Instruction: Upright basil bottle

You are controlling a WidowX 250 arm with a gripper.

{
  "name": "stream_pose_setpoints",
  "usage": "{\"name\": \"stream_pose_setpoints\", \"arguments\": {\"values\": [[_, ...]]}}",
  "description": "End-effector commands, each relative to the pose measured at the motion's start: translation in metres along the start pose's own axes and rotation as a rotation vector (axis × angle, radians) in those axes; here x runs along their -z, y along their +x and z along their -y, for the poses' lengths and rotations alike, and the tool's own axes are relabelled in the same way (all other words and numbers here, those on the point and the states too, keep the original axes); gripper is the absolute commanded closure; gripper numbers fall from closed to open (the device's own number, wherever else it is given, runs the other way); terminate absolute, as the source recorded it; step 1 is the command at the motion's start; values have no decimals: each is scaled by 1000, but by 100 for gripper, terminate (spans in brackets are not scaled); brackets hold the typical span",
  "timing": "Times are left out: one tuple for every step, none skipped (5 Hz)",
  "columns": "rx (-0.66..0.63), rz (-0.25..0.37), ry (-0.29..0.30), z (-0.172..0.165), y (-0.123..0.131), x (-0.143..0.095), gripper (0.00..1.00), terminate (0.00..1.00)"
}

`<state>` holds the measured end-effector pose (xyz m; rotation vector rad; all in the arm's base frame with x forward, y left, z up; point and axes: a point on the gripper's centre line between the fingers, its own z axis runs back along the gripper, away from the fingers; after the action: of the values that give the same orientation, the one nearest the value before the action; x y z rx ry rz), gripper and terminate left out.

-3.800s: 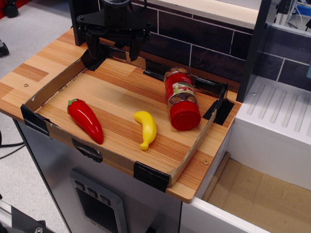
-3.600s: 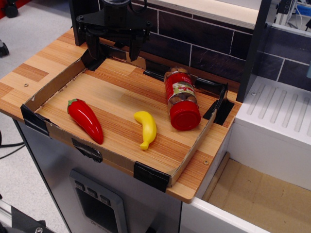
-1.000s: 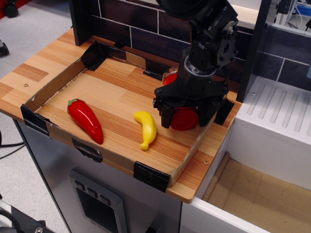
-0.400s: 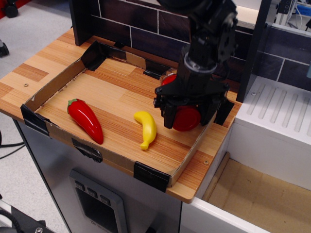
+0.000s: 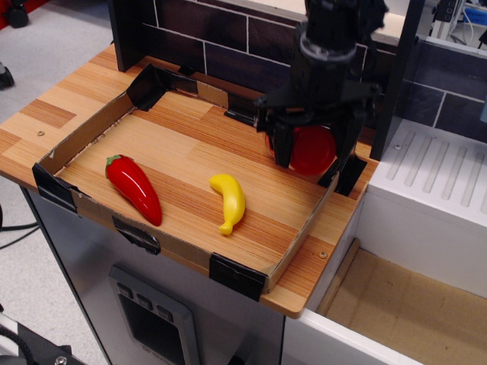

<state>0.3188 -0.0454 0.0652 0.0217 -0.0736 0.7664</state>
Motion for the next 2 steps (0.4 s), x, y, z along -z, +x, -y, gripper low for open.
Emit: {"name": "stream_pose_setpoints", "arguments": {"values": [[-51,20,-94,7,20,-48,100,0],[-87,-18,-95,7,26,-59,100,0]]}}
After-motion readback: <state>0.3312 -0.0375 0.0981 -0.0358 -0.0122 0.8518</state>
